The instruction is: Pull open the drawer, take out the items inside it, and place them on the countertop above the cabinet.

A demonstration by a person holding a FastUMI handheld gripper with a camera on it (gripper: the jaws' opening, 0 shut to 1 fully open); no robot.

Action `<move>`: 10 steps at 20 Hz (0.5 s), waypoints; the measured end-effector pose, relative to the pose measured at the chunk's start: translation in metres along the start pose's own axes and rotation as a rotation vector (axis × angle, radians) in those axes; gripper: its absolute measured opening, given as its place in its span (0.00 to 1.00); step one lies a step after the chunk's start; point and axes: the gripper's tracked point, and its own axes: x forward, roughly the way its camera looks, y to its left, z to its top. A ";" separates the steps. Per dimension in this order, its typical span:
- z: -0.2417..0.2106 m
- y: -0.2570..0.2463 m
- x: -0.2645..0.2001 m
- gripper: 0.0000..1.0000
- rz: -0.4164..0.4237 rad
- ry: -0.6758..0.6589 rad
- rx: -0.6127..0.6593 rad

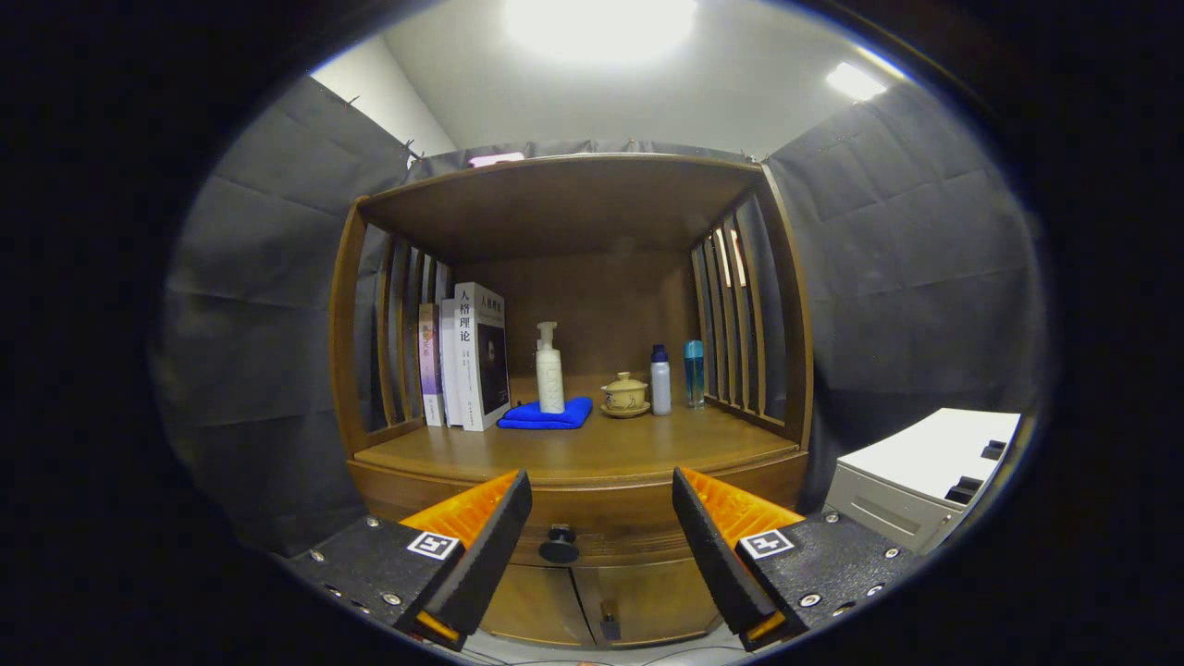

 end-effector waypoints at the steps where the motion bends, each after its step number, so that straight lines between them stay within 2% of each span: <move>1: -0.003 0.000 0.004 0.94 -0.002 0.006 0.001; 10: -0.041 0.023 0.038 0.94 0.016 0.070 -0.039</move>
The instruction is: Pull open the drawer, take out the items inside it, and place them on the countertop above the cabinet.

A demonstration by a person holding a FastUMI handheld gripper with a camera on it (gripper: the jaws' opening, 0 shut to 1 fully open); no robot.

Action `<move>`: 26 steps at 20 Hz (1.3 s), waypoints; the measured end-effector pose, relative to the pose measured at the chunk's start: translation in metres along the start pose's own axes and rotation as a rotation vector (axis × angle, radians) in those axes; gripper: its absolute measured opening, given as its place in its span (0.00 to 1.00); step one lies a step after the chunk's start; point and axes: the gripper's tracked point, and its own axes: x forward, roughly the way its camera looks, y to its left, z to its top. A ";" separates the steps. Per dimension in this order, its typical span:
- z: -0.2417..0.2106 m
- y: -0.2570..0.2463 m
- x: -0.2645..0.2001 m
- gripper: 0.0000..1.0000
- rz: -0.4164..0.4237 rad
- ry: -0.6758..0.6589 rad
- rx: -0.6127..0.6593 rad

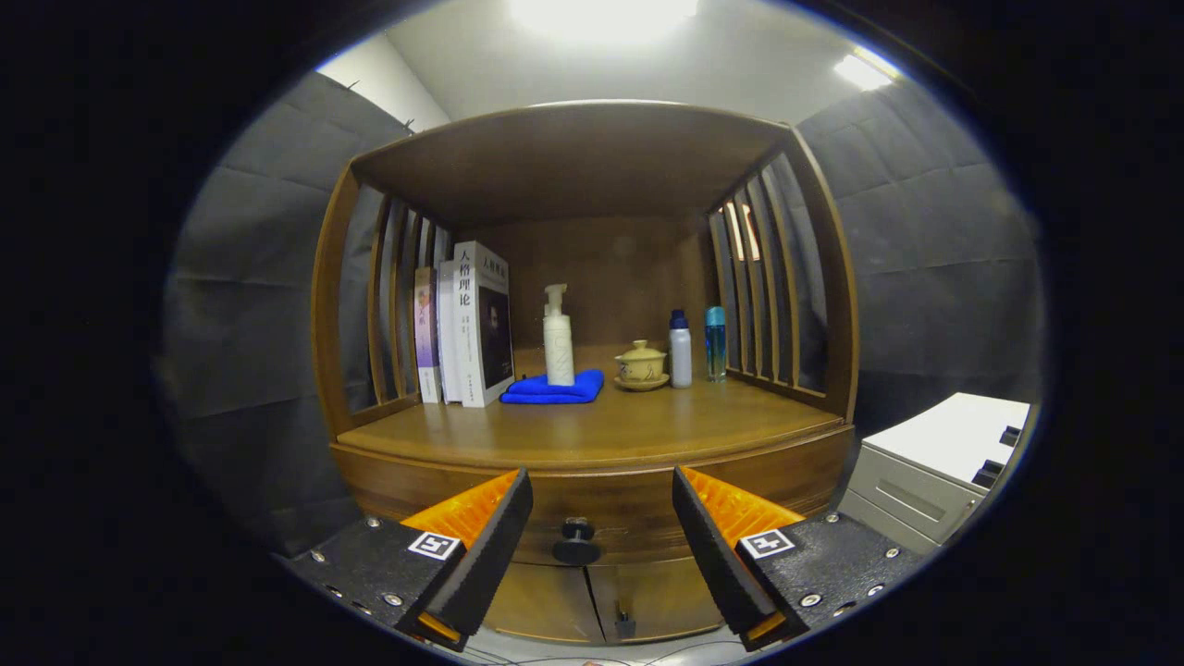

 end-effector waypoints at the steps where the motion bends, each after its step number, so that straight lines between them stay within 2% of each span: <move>1: -0.003 0.004 0.002 0.94 0.005 0.003 -0.010; 8: -0.061 0.016 0.032 0.94 0.003 0.098 -0.054; 15: -0.091 0.017 0.047 0.91 0.010 0.137 -0.037; 18: -0.099 0.015 0.054 0.82 0.003 0.145 -0.042; 20: -0.100 0.021 0.057 0.72 0.023 0.135 -0.030; 25: -0.101 0.020 0.057 0.47 0.006 0.108 -0.021; 26: -0.102 0.020 0.057 0.46 0.004 0.100 -0.010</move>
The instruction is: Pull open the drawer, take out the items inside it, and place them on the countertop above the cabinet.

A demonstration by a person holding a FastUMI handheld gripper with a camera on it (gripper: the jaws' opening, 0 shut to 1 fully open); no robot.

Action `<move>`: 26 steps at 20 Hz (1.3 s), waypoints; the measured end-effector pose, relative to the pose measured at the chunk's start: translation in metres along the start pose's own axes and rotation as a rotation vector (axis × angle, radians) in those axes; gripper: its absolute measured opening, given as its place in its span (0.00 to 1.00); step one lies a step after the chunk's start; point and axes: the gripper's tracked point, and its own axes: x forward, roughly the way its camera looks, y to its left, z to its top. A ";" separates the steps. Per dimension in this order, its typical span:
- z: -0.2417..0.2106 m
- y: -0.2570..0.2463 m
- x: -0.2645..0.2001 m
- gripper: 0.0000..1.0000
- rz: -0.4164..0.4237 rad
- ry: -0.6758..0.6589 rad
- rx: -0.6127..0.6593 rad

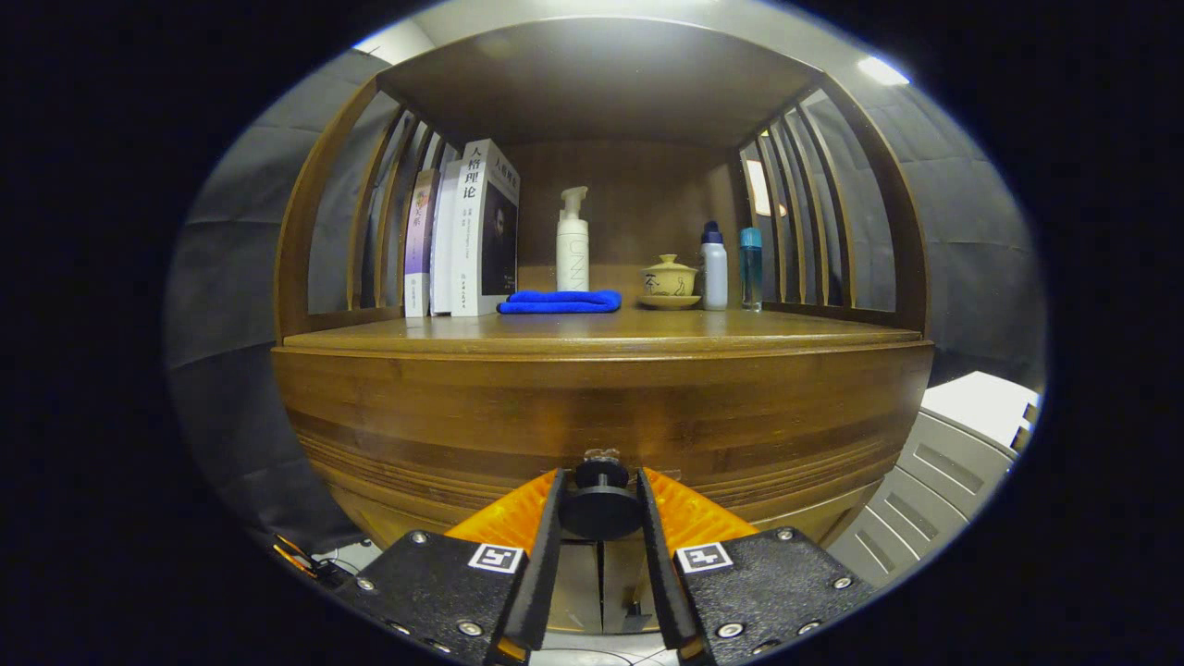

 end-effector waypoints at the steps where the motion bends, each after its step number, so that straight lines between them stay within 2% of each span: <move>1: 0.001 0.000 0.001 0.45 -0.004 -0.004 0.009; 4: 0.001 -0.001 0.001 0.38 -0.026 -0.016 -0.015; 9: 0.000 0.000 -0.001 0.28 -0.033 -0.013 0.025; 16: -0.002 0.000 -0.010 0.28 -0.034 -0.002 0.030; 26: -0.009 -0.001 -0.066 0.28 -0.040 0.003 0.044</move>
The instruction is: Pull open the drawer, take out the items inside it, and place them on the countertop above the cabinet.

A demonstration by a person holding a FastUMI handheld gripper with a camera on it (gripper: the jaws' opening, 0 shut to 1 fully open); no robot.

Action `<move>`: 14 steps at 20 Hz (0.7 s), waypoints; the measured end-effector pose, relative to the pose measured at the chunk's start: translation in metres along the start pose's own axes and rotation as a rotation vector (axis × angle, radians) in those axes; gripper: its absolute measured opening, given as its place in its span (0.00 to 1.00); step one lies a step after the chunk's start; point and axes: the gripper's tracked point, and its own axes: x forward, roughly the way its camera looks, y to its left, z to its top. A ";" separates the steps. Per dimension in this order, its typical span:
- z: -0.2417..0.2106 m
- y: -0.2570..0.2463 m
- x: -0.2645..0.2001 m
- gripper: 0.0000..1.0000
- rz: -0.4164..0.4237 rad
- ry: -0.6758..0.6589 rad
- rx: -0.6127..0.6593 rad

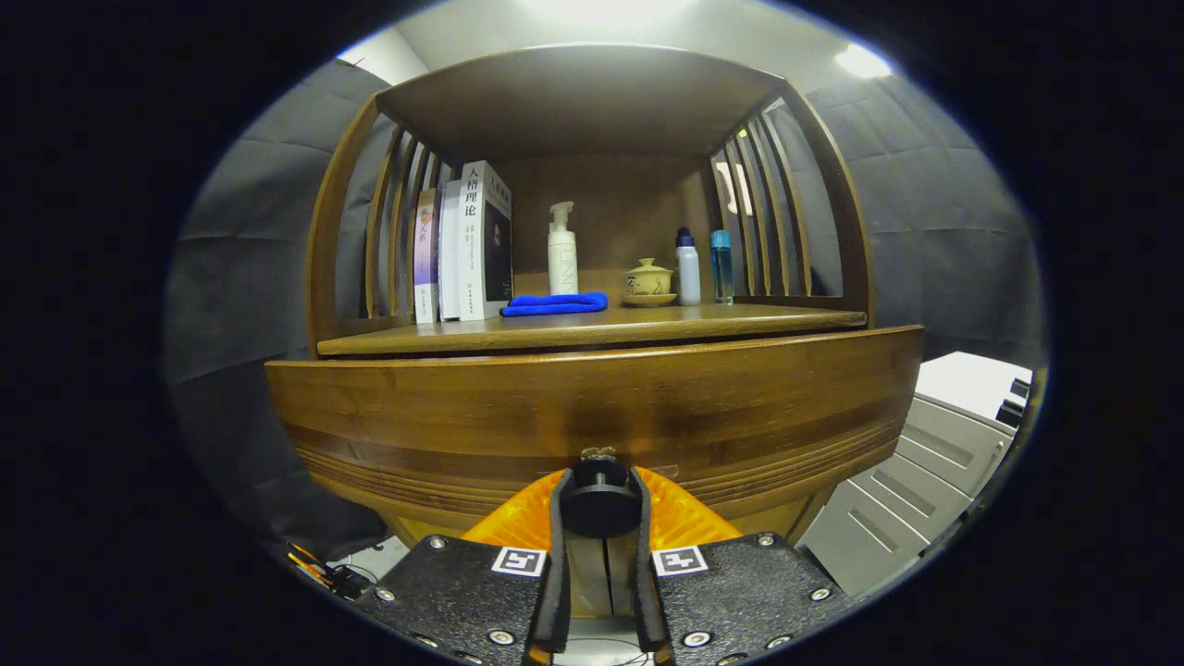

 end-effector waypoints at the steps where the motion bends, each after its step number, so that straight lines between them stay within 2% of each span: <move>1: 0.000 -0.001 -0.004 0.28 -0.001 0.004 -0.001; 14: -0.014 0.000 -0.067 0.28 -0.003 0.046 -0.032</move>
